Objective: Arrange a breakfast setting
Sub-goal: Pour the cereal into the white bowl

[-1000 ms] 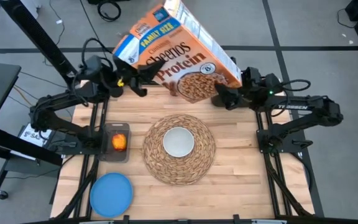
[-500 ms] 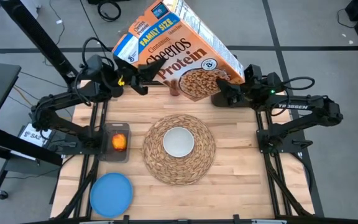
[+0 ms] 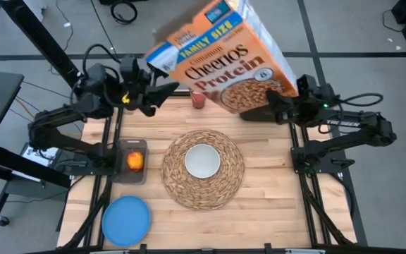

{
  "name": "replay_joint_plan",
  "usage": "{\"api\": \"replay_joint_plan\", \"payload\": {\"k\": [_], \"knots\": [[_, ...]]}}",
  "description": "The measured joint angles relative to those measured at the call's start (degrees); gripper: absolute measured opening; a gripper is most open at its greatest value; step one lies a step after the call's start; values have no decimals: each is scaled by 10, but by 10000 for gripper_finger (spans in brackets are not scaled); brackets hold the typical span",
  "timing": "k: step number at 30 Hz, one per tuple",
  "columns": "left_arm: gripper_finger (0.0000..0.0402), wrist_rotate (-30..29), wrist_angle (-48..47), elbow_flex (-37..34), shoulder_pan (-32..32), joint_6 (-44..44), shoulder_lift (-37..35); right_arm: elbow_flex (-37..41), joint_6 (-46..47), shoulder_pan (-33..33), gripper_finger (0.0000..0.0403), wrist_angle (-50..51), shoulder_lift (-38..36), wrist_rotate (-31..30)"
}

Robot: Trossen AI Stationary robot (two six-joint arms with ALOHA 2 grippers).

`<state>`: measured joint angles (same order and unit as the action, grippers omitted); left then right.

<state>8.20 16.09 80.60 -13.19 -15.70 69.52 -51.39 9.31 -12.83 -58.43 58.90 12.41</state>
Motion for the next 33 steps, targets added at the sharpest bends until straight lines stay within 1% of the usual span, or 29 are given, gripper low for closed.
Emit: {"api": "replay_joint_plan", "payload": {"k": [4,7,10,15,19,21,25,30,33], "knots": [[331,0,-116,0,6,-4,-34,70,16,0,291,6,-61,-12],[331,0,-203,0,6,-26,-62,132,38,0,291,9,-116,-16],[331,-21,-303,0,6,-55,-84,192,71,0,291,34,-167,-9],[331,-78,-468,0,20,-121,-111,264,106,0,291,114,-239,12],[331,-125,-565,0,40,-172,-115,280,107,0,291,237,-300,39],[331,-147,-593,0,54,-189,-115,281,107,-1,291,298,-332,54],[331,-185,-596,-20,79,-215,-115,281,107,-8,291,408,-396,74],[331,-222,-587,-57,103,-242,-114,281,111,-12,290,534,-465,79],[331,-227,-549,-91,113,-252,-114,281,111,-13,290,592,-497,82]]}}
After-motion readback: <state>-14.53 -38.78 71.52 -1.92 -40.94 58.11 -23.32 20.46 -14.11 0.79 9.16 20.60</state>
